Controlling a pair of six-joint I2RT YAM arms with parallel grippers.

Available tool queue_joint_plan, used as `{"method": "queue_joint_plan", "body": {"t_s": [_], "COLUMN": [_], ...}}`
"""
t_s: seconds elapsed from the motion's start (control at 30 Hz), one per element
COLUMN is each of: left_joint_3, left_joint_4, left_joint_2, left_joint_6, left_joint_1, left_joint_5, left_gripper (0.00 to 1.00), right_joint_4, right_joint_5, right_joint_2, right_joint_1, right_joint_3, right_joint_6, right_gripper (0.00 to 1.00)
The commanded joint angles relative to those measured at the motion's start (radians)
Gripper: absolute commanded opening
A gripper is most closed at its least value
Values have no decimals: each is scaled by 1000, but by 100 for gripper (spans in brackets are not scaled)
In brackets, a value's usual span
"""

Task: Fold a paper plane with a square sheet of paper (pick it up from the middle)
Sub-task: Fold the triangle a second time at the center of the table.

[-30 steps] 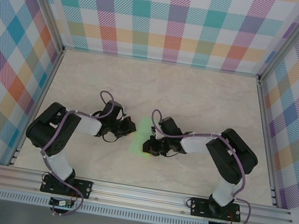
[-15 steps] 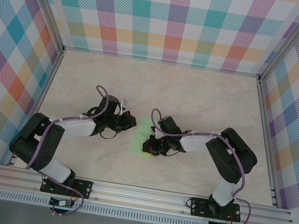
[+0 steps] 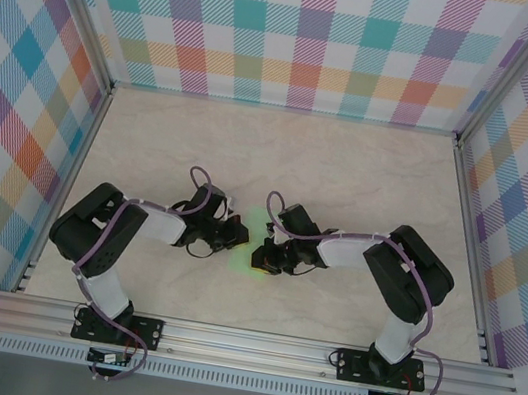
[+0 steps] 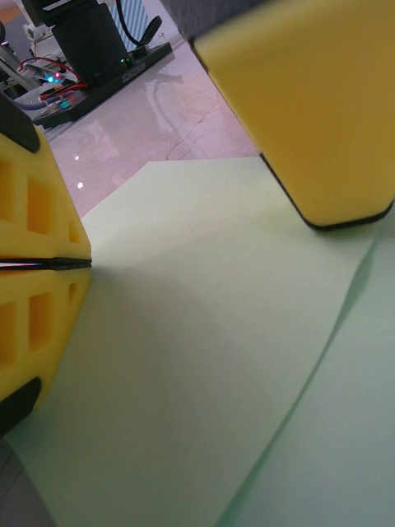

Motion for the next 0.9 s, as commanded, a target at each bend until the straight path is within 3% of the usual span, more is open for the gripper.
{"method": "queue_joint_plan", "body": {"t_s": [0.0,0.47,0.87], "left_joint_3": [-21,-39,-37], "left_joint_4": [34,26,19], "left_joint_2": [20,64,59], "left_joint_6": [1,20,20], "left_joint_1": [-10,-10,-10], "left_joint_5": [-18,-59,-51], "left_gripper": [0,0,0], "right_joint_4": [-132,-162,-148], "right_joint_5": [37,29,50], "right_joint_2": [33,-44,92], "right_joint_1": [-2,-1,-1], "right_joint_3": [-8,76,165], "right_joint_6": [3,21,36], "right_gripper": [11,14,14]}}
